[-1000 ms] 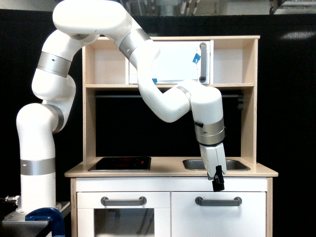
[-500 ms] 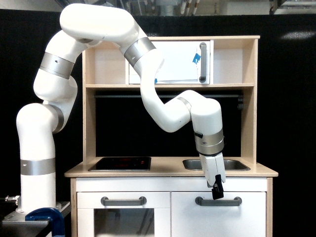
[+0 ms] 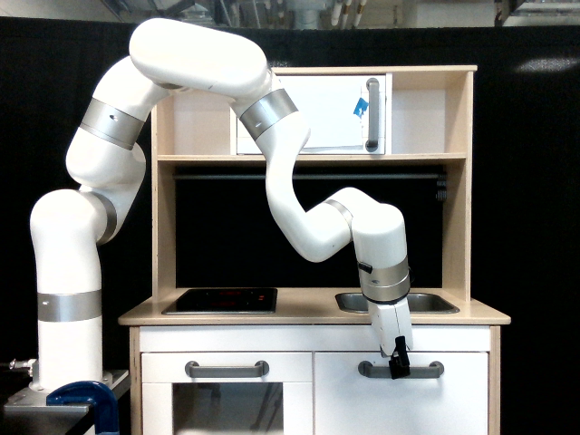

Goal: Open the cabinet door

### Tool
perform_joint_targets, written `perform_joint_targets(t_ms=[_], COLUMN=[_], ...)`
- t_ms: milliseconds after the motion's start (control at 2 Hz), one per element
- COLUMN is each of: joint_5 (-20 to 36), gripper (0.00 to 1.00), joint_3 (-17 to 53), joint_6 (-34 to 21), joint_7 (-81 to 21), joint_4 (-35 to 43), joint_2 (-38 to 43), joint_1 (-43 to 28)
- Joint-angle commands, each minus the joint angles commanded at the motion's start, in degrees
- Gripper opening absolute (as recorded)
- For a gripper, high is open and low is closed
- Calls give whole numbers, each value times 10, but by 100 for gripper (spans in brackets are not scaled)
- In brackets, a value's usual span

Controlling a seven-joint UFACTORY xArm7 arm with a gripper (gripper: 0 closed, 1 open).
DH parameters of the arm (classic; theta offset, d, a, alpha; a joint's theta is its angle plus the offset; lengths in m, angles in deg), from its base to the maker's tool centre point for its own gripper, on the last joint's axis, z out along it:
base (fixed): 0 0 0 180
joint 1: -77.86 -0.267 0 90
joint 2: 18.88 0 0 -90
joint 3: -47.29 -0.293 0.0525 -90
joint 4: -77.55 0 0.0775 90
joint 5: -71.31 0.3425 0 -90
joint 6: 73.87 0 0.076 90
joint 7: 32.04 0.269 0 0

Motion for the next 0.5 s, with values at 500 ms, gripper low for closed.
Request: perform_joint_targets(t_ms=[500], joint_5=[0], gripper=[100], joint_3=[-23], joint_6=[21], joint_7=[15], joint_4=[19], joint_2=[23], joint_1=[-2])
